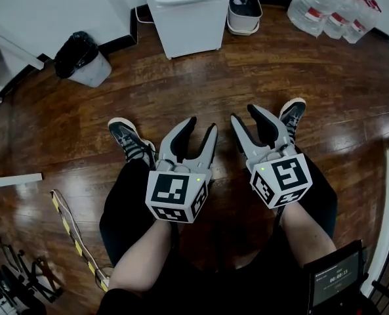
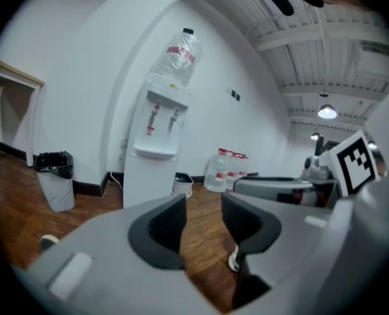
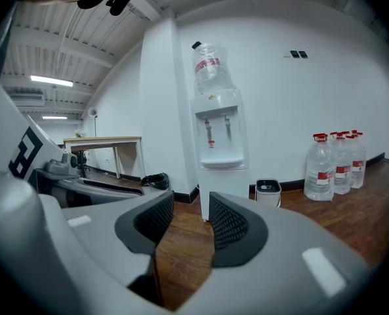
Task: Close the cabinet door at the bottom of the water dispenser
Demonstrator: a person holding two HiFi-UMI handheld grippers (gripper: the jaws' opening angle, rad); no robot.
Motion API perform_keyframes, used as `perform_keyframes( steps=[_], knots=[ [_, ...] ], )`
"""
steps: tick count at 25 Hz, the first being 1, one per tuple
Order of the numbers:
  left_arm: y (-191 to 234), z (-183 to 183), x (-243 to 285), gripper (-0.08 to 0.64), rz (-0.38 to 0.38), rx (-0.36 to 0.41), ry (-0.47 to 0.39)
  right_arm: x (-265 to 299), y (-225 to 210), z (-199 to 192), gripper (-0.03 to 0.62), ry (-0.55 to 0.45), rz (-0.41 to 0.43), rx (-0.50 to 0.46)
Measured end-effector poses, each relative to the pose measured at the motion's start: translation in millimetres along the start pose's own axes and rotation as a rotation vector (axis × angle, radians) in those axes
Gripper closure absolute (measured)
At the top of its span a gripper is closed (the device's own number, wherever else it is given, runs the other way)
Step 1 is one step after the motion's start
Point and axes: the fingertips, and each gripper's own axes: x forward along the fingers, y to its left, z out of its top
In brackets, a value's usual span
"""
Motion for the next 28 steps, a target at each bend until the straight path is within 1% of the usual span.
perform_keyframes(
  steps=[3, 6, 7, 9, 13, 17, 21, 26, 28],
  knots=[
    [-0.4, -1.0, -7.7, 0.37, 0.006, 0.02, -0.014, -4.7, 9.0, -0.1, 0.422, -0.017, 0.005, -0.004],
    [5.6, 1.7, -10.5, 0.37, 0.009, 0.028, -0.023, -5.0, 10.0, -1.4, 0.428, -0.03, -0.008, 0.026],
    [6.5, 2.0, -9.8, 0.37, 0.006, 0.029, -0.02, -5.7, 7.1, -2.2, 0.441, -0.031, -0.023, 0.039],
    [7.0, 0.5, -8.0, 0.37, 0.009, 0.038, -0.014, -6.2, 1.3, -2.8, 0.493, -0.042, -0.044, 0.047],
    [7.6, -2.8, -8.2, 0.371, 0.036, 0.062, -0.017, -5.2, 2.2, 1.3, 0.528, -0.086, -0.026, 0.043],
    [5.7, 1.8, -7.3, 0.37, 0.031, 0.06, -0.027, -8.8, 3.1, 4.0, 0.565, -0.085, -0.032, 0.042],
    [3.8, 0.6, -6.1, 0.37, 0.027, 0.063, -0.026, -8.7, 5.8, 1.4, 0.586, -0.073, -0.017, 0.036],
    [-1.5, -4.4, -4.6, 0.37, 0.022, 0.058, -0.024, -9.6, 11.4, -0.5, 0.586, -0.069, 0.011, 0.018],
    [-5.2, -7.5, -3.5, 0.37, 0.017, 0.054, -0.019, -12.5, 10.0, -1.2, 0.586, -0.069, 0.01, 0.014]
  ],
)
